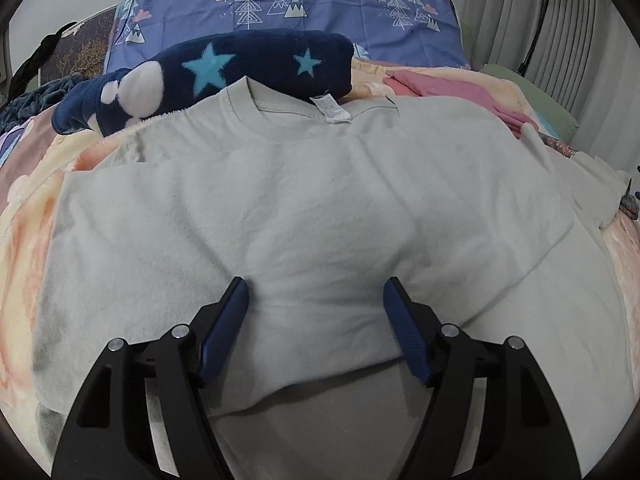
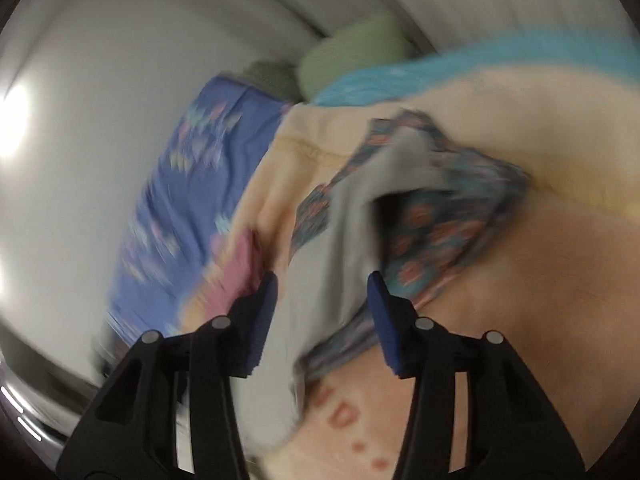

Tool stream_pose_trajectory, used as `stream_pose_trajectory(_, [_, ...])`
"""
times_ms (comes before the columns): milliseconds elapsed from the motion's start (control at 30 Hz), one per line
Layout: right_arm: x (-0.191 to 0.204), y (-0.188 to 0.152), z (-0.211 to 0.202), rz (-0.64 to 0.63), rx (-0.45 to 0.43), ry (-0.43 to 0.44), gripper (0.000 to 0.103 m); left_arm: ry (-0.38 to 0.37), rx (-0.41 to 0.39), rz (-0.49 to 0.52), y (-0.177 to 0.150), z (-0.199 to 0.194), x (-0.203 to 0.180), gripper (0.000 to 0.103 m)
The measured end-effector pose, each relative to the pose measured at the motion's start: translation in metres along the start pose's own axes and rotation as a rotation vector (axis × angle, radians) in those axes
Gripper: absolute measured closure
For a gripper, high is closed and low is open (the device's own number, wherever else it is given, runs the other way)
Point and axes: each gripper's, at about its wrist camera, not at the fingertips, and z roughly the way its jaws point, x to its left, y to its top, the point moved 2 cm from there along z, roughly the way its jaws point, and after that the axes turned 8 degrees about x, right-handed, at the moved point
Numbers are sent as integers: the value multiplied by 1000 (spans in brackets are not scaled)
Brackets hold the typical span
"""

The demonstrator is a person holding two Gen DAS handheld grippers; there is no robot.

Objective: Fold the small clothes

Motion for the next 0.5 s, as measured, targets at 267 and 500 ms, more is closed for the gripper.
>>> stream_pose_trajectory(267, [-27,38,35,176,32,71,48,-1,0,1,-2,-1,-2,29])
stream_pose_trajectory(500, [-5,47,54,213,-79,97,99,-21,-8,-9,-3,-2,-1,28])
